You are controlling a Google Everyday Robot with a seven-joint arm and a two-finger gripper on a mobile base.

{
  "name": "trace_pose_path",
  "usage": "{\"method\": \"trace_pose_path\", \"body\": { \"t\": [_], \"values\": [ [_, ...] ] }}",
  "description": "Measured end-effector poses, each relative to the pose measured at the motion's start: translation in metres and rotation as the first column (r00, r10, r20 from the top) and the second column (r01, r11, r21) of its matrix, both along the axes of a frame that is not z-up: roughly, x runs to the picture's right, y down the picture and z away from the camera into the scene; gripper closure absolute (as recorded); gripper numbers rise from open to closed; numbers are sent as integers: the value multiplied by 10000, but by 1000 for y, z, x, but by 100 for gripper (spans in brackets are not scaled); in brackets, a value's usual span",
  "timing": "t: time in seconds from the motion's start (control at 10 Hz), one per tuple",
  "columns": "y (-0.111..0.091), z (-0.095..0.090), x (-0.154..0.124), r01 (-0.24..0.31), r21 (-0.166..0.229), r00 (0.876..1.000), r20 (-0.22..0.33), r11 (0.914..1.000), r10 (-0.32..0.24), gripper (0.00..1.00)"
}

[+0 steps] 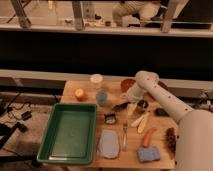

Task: Wipe table surface with brush

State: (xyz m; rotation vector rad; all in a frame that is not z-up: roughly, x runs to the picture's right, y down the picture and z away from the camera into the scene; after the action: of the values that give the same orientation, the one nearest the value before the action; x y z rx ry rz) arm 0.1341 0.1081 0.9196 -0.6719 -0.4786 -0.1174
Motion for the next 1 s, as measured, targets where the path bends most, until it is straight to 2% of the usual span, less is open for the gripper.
{"method": "trace_pose_path", "body": {
  "t": [0.2,0.6,1.0],
  "values": [
    [-1,0,1,-41,34,10000,45,10000,41,20],
    [-5,1,3,-235,233,9996,144,9995,232,46],
    [1,6,-3,-62,-51,9996,288,10000,63,46]
  ]
}}
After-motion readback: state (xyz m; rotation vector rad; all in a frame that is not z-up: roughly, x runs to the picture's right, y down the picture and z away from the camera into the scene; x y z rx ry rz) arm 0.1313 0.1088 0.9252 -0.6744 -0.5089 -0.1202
